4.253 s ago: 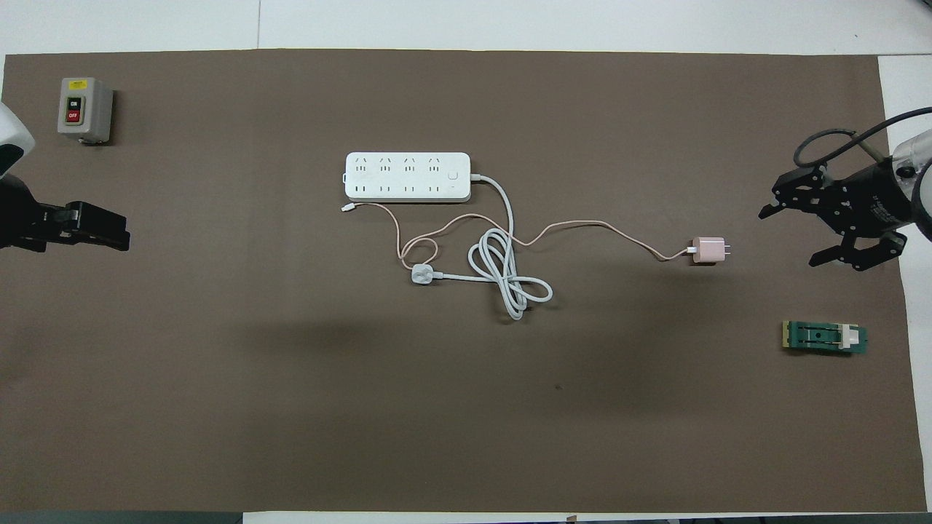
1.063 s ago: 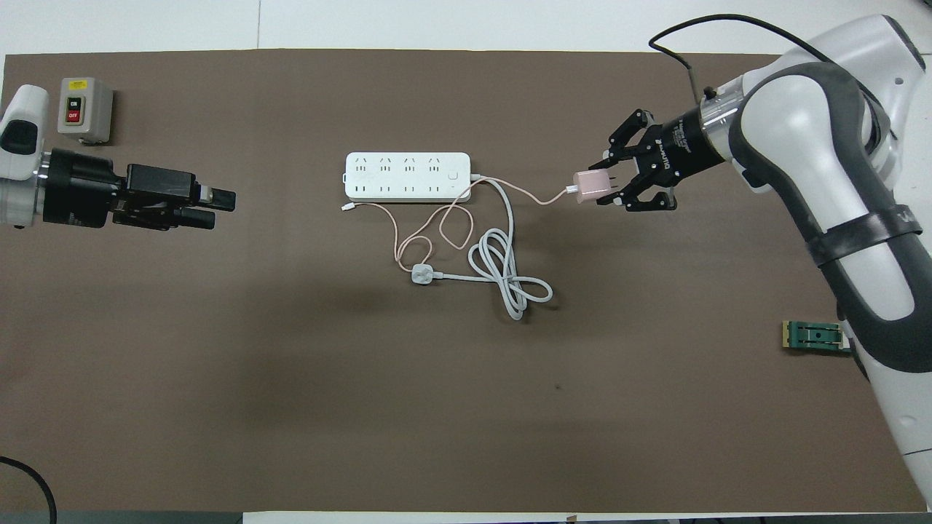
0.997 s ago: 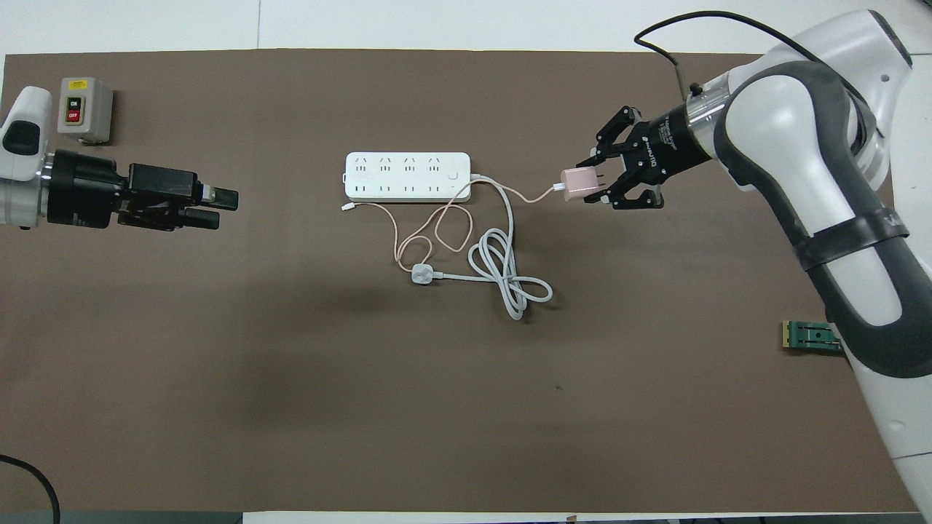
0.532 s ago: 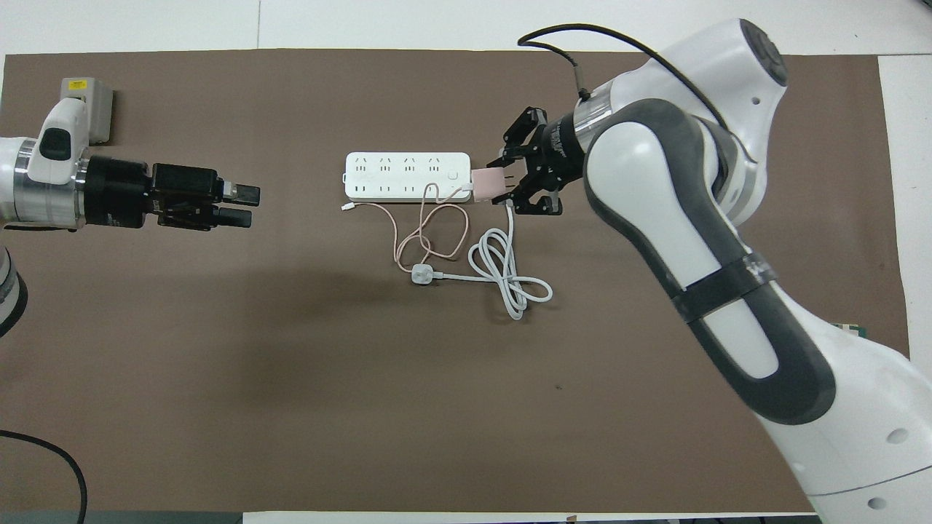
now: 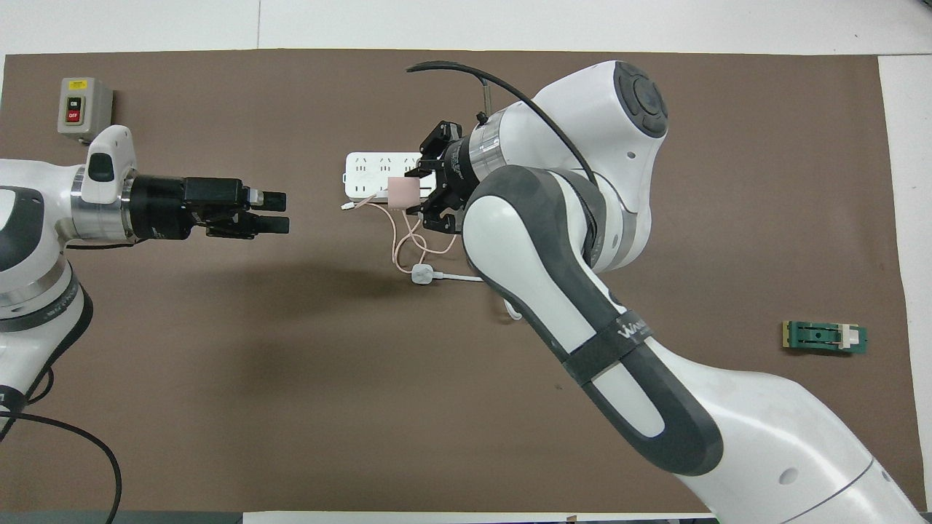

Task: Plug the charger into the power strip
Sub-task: 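Carry the charger to the strip while the left gripper reaches toward it, then grasp the charger with the left gripper from the right gripper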

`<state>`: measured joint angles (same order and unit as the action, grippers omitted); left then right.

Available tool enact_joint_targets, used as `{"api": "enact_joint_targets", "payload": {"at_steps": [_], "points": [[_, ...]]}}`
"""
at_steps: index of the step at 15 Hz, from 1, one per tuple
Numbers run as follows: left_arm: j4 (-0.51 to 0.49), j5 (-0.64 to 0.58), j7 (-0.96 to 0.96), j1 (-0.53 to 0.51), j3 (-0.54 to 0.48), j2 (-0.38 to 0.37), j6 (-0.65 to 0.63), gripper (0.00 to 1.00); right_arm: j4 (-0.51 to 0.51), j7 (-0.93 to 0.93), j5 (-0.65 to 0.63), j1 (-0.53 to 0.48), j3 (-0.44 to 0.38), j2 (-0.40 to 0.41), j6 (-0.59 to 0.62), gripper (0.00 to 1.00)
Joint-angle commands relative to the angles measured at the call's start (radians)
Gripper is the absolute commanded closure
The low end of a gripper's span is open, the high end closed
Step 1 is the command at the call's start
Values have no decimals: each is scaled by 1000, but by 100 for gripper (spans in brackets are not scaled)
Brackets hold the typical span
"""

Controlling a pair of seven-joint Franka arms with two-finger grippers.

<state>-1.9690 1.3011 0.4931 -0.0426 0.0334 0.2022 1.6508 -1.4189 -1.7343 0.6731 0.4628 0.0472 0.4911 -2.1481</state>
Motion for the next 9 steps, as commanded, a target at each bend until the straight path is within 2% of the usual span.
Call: {"api": "enact_joint_targets", "payload": {"at_steps": [1,4,9], "points": [[-53,81,82,32,-7,5,9,0,41,-42,10,28,-4,24,-15,100],[-59,147,114,64,-9,26,27,0,40,-60,5,48,-6,24,-16,100],[-54,173,143,93,-9,49,56,0,40,-67,6,53,-6,21,-13,100]]}}
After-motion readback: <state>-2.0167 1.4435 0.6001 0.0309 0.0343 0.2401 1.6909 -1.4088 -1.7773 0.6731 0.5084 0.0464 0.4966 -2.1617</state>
